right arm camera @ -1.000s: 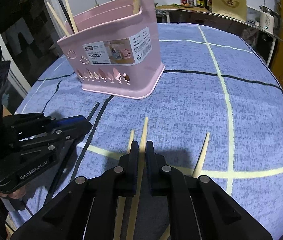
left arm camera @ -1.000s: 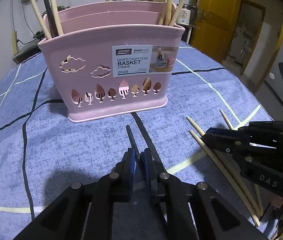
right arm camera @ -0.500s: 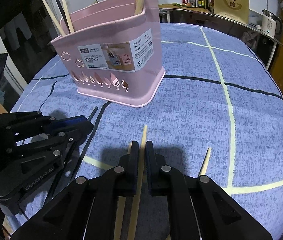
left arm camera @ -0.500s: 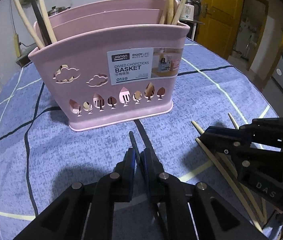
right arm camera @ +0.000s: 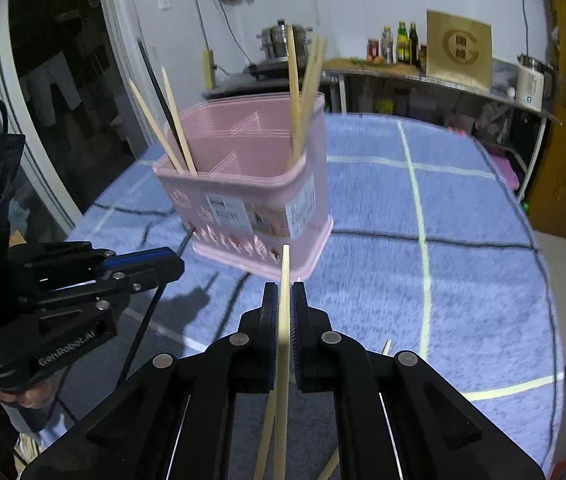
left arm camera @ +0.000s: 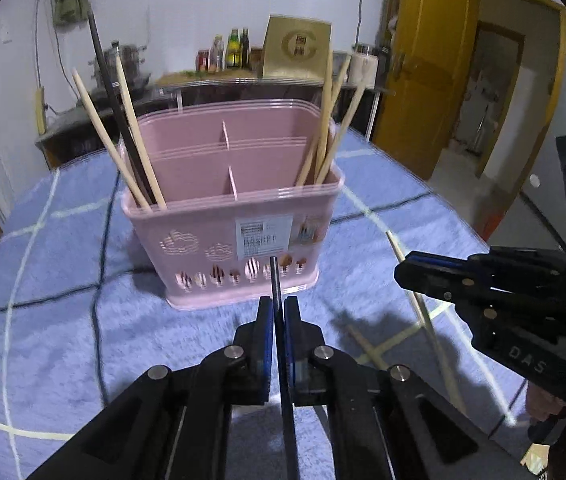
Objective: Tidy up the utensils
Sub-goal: 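Lift both held chopsticks and carry them over the pink basket, then lower both chopsticks into the basket and open both grippers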
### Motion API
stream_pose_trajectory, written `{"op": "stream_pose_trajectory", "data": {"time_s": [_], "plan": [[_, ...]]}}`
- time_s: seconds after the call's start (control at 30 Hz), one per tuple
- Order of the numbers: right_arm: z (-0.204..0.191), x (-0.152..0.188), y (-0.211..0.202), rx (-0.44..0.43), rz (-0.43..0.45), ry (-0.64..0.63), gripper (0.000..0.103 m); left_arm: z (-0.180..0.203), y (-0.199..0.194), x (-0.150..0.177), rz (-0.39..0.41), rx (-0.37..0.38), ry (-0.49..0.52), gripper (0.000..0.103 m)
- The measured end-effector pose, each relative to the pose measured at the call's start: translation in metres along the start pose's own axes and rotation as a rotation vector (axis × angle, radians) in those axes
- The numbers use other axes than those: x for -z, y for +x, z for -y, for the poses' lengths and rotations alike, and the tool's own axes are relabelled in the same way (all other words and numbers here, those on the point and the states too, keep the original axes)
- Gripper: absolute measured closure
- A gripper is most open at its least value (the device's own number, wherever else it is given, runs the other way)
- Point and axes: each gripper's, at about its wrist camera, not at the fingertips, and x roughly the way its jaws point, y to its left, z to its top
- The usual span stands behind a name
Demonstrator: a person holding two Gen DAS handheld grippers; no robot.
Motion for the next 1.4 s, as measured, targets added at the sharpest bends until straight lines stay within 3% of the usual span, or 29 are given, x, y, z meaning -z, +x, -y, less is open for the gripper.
{"op": "stream_pose_trajectory", "data": {"time_s": [0.47,1.07,1.4], "plan": [[-0.023,-0.03,-0.067,-0.001,0.188,-0.032,0.097,0.007,-0.098,-0.031,0.206,0.002,0.044,0.099],[-0.029,-0.032,-0.084,-0.005,0.22,-0.053,0.097,0.008,-0.124,-0.03,0.228,0.022,0.041,0.099],[-0.031,-0.05,-0.09,-0.013,0.256,-0.044,0.097,-0.009,-0.147,-0.062,0.264,0.021,0.023,0.099]]}}
